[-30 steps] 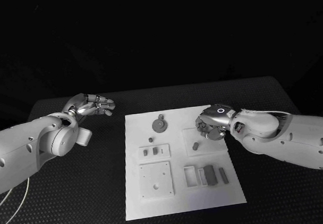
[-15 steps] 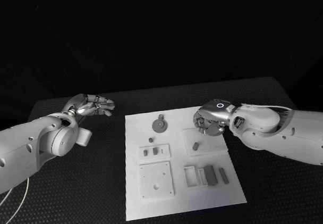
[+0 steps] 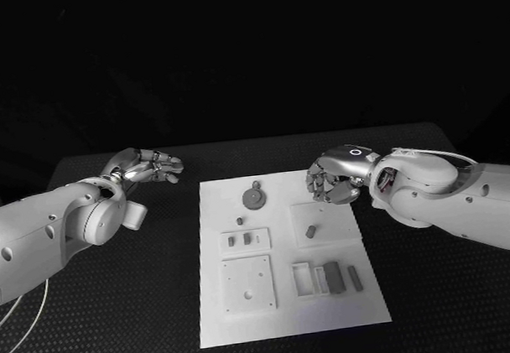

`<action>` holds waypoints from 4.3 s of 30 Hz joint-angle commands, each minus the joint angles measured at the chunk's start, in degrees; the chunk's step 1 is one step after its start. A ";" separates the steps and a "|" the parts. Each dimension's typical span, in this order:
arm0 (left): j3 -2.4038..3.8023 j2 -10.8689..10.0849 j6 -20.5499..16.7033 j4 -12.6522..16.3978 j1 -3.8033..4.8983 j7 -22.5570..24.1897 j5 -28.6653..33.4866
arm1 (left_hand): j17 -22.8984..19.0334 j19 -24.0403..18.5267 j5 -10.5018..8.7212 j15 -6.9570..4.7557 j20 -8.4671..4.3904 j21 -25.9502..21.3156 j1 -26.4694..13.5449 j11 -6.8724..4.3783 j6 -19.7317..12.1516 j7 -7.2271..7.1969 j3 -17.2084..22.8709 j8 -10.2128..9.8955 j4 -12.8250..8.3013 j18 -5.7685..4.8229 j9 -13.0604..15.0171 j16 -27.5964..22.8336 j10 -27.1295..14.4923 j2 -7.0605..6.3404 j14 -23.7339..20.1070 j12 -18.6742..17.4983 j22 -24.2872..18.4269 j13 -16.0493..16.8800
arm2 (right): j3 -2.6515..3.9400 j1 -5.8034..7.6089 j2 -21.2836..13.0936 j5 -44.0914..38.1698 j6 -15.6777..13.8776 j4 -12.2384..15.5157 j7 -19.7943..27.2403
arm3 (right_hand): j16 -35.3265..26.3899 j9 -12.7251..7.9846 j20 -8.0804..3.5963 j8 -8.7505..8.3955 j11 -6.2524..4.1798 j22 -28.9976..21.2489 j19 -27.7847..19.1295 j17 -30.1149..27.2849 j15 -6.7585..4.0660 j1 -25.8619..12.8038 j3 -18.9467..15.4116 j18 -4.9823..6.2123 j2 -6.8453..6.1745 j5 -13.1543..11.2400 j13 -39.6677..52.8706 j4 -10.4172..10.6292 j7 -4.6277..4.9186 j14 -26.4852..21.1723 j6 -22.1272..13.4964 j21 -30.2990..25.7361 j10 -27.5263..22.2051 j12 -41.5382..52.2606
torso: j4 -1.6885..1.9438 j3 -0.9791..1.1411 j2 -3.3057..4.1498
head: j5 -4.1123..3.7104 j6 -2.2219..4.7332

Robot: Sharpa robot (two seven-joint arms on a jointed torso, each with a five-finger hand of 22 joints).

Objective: Assemble the parts on the task board

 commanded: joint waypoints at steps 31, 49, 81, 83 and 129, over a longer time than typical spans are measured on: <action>0.05 1.72 0.47 -0.50 0.07 0.84 1.06 | 0.60 0.48 -0.26 -0.06 0.01 0.02 -0.22 -0.08 -0.21 -0.05 -0.33 0.33 0.12 -0.86 -0.06 -0.80 -0.24 0.10 0.58 0.26 -0.58 -0.07 | -3.06 -6.14 11.29 -2.39 -2.00 1.87 7.62 | 0.18 0.16 -0.37 0.04 -0.29 1.33 0.81 0.40 -0.48 0.41 0.12 0.76 0.63 0.23 0.21 -0.15 0.05 -0.21 0.11 0.87 0.52 -0.11 | 0.16 -0.08 -0.02 | 7.19 -2.07; 0.05 1.84 0.70 -0.49 0.07 0.76 1.06 | 0.79 0.51 -0.27 -0.07 0.01 0.02 -0.19 -0.06 -0.27 -0.03 -0.35 0.34 0.11 -0.86 -0.08 -0.98 -0.27 0.10 0.63 0.24 -0.76 -0.10 | -4.08 -7.41 12.12 -5.05 -2.29 0.57 7.79 | 0.16 0.21 -0.43 0.05 -0.30 1.33 0.81 0.48 -0.50 0.50 0.10 0.76 0.59 0.23 0.25 -0.16 0.04 -0.17 0.11 0.98 0.59 -0.20 | 0.11 -0.08 0.01 | 8.41 -3.10; 0.05 1.77 1.06 -0.44 0.07 0.64 1.06 | 1.11 0.56 -0.27 -0.05 0.02 0.03 -0.10 -0.03 -0.38 0.01 -0.38 0.36 0.07 -0.86 -0.12 -1.30 -0.34 0.08 0.69 0.21 -1.06 -0.16 | -4.74 -9.09 14.02 -6.09 -2.25 -1.97 8.17 | 0.12 0.28 -0.48 0.06 -0.32 1.33 0.83 0.61 -0.51 0.57 0.07 0.76 0.59 0.23 0.32 -0.16 0.03 -0.09 0.11 1.12 0.69 -0.33 | 0.10 -0.07 0.00 | 9.29 -3.82; 0.05 1.76 1.10 -0.44 0.07 0.60 1.06 | 1.13 0.56 -0.27 -0.05 0.03 0.03 -0.11 -0.03 -0.38 0.01 -0.39 0.36 0.08 -0.86 -0.12 -1.32 -0.35 0.08 0.69 0.21 -1.08 -0.16 | -4.75 -9.11 14.05 -6.29 -2.18 -2.23 8.13 | 0.12 0.28 -0.49 0.06 -0.32 1.33 0.83 0.62 -0.51 0.57 0.07 0.76 0.59 0.23 0.32 -0.16 0.03 -0.09 0.11 1.13 0.70 -0.34 | 0.10 -0.06 0.00 | 9.32 -3.84; 0.05 1.54 1.21 -0.37 0.07 0.55 1.00 | 1.47 0.61 -0.26 -0.03 0.02 0.04 -0.01 0.00 -0.46 0.03 -0.41 0.39 0.06 -0.86 -0.15 -1.66 -0.39 0.10 0.75 0.20 -1.38 -0.21 | -5.39 -9.17 13.77 -12.37 -1.43 -1.04 6.64 | 0.19 0.47 -0.60 0.18 -0.42 1.37 0.90 0.99 -0.61 0.76 -0.08 0.76 0.32 0.23 0.52 -0.18 -0.07 0.08 0.31 1.52 1.08 -0.52 | 0.10 -0.08 -0.02 | 9.91 -4.66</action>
